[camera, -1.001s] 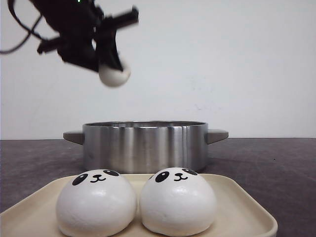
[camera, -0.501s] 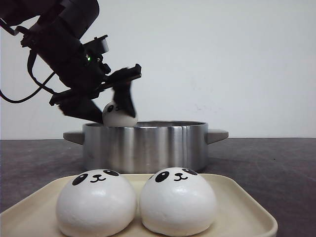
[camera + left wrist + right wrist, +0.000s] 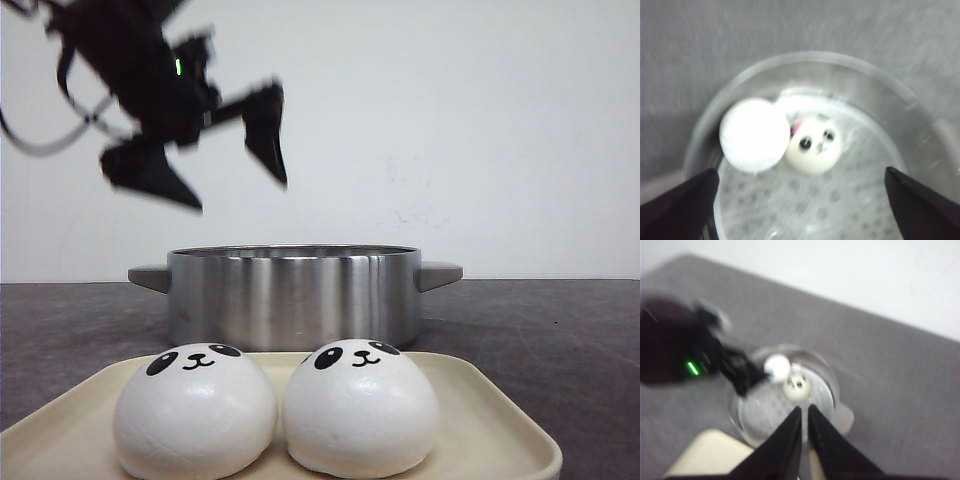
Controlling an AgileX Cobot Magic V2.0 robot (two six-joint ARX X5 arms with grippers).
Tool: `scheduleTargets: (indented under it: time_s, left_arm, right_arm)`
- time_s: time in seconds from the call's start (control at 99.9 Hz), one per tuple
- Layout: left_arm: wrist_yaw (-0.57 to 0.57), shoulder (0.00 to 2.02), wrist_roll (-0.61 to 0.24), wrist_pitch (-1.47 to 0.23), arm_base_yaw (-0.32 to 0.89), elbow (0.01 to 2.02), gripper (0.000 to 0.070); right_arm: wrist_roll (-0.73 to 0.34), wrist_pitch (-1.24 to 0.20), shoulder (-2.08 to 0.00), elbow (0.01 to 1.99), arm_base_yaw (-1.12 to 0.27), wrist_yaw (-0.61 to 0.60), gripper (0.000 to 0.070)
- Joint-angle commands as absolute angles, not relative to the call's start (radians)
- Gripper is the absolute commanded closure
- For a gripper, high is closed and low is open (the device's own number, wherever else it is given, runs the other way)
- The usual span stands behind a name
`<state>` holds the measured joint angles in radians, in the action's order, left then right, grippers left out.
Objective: Steam buns
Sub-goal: 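Lower the bun with the left gripper into the steamer and open, then grasp the nearer bun by the right gripper and lift it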
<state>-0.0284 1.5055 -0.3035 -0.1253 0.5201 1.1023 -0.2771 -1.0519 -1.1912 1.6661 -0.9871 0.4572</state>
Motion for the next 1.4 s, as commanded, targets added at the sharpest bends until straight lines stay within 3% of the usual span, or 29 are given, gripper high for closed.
scheduleTargets:
  time_s: [0.0,0.06,0.33,0.381,0.491,0.541,0.971,1.001,1.041,1.072,1.112,1.392]
  left_arm:
    - [-0.030,1.468,-0.309,-0.136,0.533,1.125,0.0119]
    - [-0.030,1.417,-0.319,-0.162,0.538,1.125,0.0160]
    - [-0.030,1.200,-0.333,-0.374,0.562,1.125,0.0161]
    - [-0.031,1.162,-0.333,-0.409,0.567,1.125,0.0161]
    - [-0.030,1.090,-0.333,-0.455,0.579,1.125,0.0161]
    - [-0.030,1.068,-0.333,-0.459,0.585,1.125,0.0161]
    - [-0.030,0.991,-0.333,-0.508,0.604,1.125,0.0160]
    - [-0.030,0.991,-0.333,-0.513,0.604,1.125,0.0160]
    - [-0.030,0.991,-0.333,-0.518,0.604,1.125,0.0160]
    - [-0.030,0.992,-0.333,-0.522,0.604,1.125,0.0160]
    - [-0.030,0.991,-0.333,-0.525,0.604,1.125,0.0160]
    - [-0.030,0.991,-0.333,-0.534,0.604,1.125,0.0160]
  right_arm:
    - [-0.281,-1.040,-1.208,1.612,-0.996,0.439,0.0688]
    - [-0.305,-1.017,-1.208,1.534,-0.997,0.391,0.0688]
    - [-0.521,-0.849,-1.223,1.154,-0.997,0.136,0.0675]
    - [-0.543,-0.813,-1.235,1.104,-0.997,0.087,0.0582]
    - [-0.567,-0.758,-1.273,1.029,-0.997,-0.020,0.0220]
    - [-0.574,-0.749,-1.298,1.013,-0.997,-0.063,0.0152]
    - [-0.559,-0.702,-1.601,1.004,-0.994,-0.102,0.0171]
    - [-0.566,-0.696,-1.617,1.004,-0.992,-0.107,0.0211]
    - [-0.573,-0.693,-1.636,1.004,-0.992,-0.107,0.0328]
    - [-0.574,-0.693,-1.645,1.004,-0.991,-0.105,0.0462]
    - [-0.573,-0.693,-1.648,1.004,-0.991,-0.103,0.0697]
    - [-0.568,-0.684,-1.515,1.090,-0.995,-0.035,0.0688]
